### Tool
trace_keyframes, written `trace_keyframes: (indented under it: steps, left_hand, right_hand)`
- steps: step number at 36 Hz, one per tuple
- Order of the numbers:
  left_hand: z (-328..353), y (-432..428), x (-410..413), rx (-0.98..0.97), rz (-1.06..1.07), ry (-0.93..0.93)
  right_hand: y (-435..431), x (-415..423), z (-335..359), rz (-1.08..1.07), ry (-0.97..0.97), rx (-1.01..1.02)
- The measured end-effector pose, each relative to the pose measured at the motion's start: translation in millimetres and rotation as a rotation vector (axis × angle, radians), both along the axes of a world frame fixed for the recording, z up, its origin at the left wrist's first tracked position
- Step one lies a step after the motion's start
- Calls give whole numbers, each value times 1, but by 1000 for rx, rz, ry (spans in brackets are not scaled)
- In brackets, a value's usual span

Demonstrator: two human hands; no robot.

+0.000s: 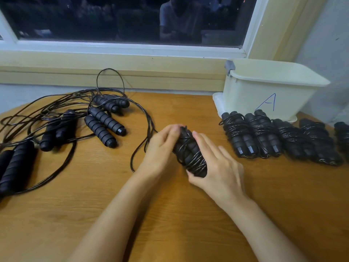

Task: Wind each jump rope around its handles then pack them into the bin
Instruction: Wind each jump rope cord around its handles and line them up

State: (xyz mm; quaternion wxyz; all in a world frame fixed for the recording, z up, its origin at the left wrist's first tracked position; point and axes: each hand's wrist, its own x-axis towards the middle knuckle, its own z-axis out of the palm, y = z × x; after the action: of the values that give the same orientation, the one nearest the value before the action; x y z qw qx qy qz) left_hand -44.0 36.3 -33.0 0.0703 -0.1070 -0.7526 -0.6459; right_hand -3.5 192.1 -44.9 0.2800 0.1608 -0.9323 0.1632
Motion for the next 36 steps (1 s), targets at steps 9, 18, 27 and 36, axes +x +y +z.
trace_keyframes:
  steps: [9, 18, 27, 36]
  left_hand:
    - [-3, -3, -1, 72, 0, 66]
    - [1, 2, 2, 433, -139, -149]
    - [1, -3, 2, 293, -97, -223]
    - [10, -7, 3, 395, -78, -237]
  right_hand:
    - [-5, 0, -11, 102, -129, -322]
    - [-7, 0, -9, 21, -302, -324]
    - [-4, 0, -9, 30, -307, -373]
    - [-7, 1, -4, 54, -142, -45]
